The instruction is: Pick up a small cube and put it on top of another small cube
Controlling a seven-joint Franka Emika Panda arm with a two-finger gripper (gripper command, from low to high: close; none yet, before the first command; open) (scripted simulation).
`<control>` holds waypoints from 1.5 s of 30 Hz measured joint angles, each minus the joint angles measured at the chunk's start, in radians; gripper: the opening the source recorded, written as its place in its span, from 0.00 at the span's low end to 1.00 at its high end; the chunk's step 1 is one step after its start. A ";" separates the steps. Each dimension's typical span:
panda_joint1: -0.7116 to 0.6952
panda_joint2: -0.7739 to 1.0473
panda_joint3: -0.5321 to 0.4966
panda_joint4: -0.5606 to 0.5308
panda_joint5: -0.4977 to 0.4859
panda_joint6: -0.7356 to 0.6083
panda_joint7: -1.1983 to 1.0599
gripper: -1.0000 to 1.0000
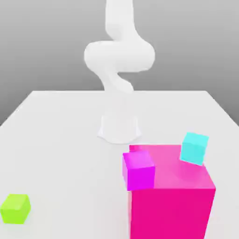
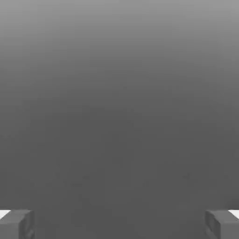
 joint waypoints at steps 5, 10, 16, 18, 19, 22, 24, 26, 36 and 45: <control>-0.138 0.189 0.039 -0.012 -0.062 0.059 0.220 0.50; -0.249 0.372 0.051 -0.024 -0.122 0.115 0.433 0.50; -0.340 0.589 0.019 -0.038 -0.164 0.185 0.667 0.50; -0.374 0.660 0.001 -0.044 -0.161 0.210 0.734 0.50; -0.393 0.695 -0.007 -0.046 -0.156 0.223 0.764 0.50; -0.430 0.798 -0.022 -0.056 -0.123 0.263 0.843 0.50; -0.446 0.866 -0.032 -0.062 -0.085 0.291 0.884 0.50; -0.467 0.932 -0.038 -0.068 -0.033 0.318 0.916 0.50; -0.501 1.166 -0.033 -0.043 0.038 0.480 0.940 0.00; -0.489 1.006 -0.033 -0.066 0.031 0.344 0.966 0.00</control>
